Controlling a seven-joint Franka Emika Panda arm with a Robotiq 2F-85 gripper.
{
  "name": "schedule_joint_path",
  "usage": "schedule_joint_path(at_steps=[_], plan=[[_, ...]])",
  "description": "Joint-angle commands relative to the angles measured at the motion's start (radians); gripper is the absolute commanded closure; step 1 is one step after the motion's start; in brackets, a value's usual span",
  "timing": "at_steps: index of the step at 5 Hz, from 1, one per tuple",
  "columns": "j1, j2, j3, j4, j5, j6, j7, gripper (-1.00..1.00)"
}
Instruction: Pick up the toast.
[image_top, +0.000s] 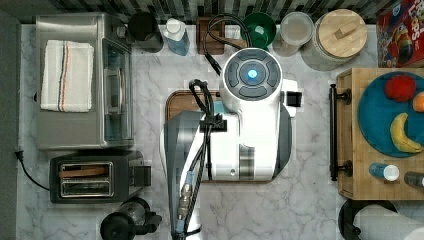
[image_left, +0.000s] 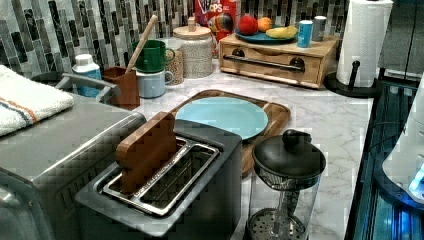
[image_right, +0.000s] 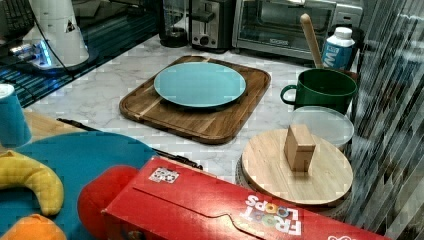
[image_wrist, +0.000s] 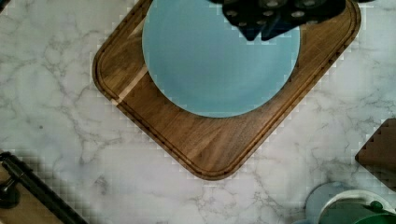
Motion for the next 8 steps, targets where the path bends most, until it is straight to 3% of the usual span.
schedule_joint_path(at_steps=[1, 2, 3, 4, 5, 7, 8], plan=[[0.006, -0.005, 0.007, -0.013, 0.023, 0.0, 0.046, 1.0], [0.029, -0.005, 0.034, -0.004, 0.032, -0.038, 0.169, 1.0], [0.065, -0.043, 0.069, -0.073, 0.039, 0.005, 0.335, 1.0], [0.05, -0.061, 0.168, -0.09, 0.019, 0.011, 0.499, 1.0], [0.095, -0.048, 0.195, -0.04, 0.031, -0.054, 0.641, 1.0], [0.149, -0.115, 0.276, -0.101, 0.072, 0.009, 0.874, 1.0], [0.156, -0.108, 0.32, -0.062, 0.118, -0.024, 0.98, -0.47]])
